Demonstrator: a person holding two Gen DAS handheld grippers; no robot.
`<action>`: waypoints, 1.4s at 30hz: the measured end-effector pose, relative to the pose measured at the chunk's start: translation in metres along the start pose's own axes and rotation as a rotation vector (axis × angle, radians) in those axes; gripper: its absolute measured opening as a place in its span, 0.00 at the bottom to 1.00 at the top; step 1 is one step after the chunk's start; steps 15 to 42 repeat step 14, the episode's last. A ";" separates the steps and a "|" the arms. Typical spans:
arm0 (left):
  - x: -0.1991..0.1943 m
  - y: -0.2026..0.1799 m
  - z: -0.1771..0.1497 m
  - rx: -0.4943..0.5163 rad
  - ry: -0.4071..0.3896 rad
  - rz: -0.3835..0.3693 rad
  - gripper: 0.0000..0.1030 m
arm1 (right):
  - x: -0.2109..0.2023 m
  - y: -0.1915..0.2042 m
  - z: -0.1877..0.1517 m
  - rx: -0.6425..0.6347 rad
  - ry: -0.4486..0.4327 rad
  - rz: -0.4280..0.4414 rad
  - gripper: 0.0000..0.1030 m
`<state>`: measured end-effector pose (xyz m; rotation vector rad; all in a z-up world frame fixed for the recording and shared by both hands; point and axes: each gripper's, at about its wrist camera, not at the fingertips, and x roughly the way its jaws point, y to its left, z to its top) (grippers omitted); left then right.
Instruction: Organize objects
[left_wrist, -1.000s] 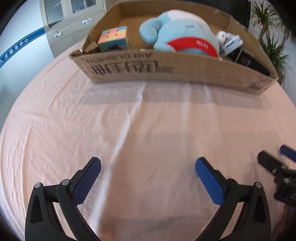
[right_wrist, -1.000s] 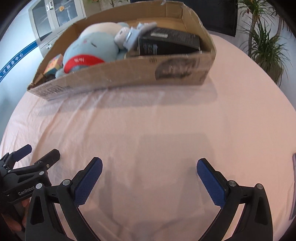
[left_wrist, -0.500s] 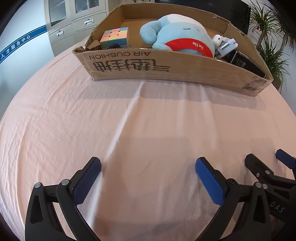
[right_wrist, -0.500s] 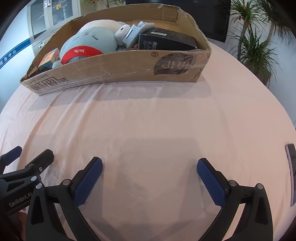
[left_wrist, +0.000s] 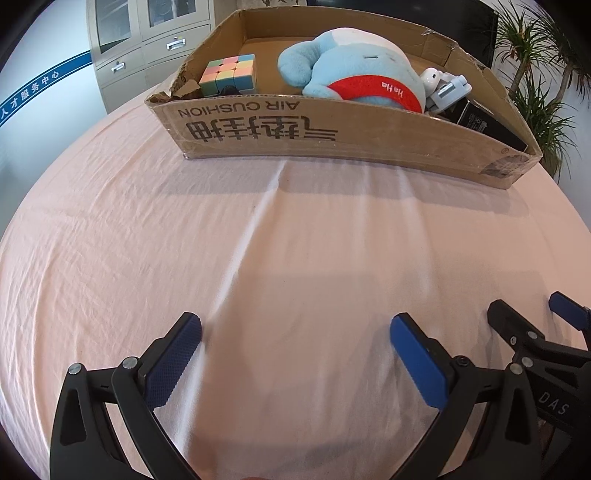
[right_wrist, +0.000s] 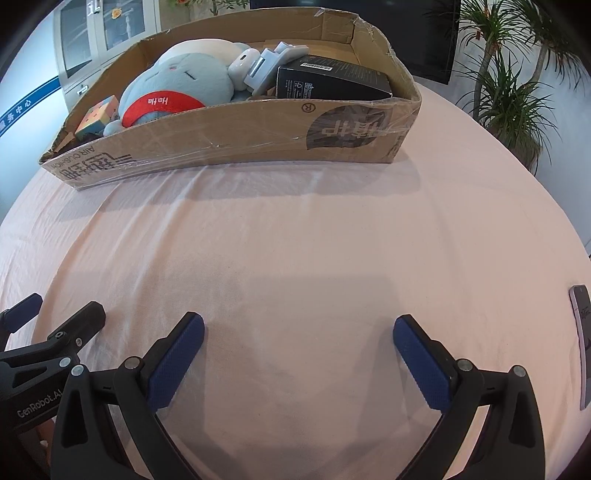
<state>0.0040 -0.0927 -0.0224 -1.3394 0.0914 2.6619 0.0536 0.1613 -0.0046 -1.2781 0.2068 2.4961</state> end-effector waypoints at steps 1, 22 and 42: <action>-0.002 -0.001 -0.001 0.000 -0.001 0.000 0.99 | 0.000 0.000 0.000 0.000 0.000 0.000 1.00; -0.004 0.000 -0.003 -0.001 -0.002 -0.003 0.99 | 0.000 0.000 0.000 0.000 0.000 0.000 1.00; -0.004 0.000 -0.003 -0.001 -0.002 -0.003 0.99 | 0.000 0.000 0.000 0.000 0.000 0.000 1.00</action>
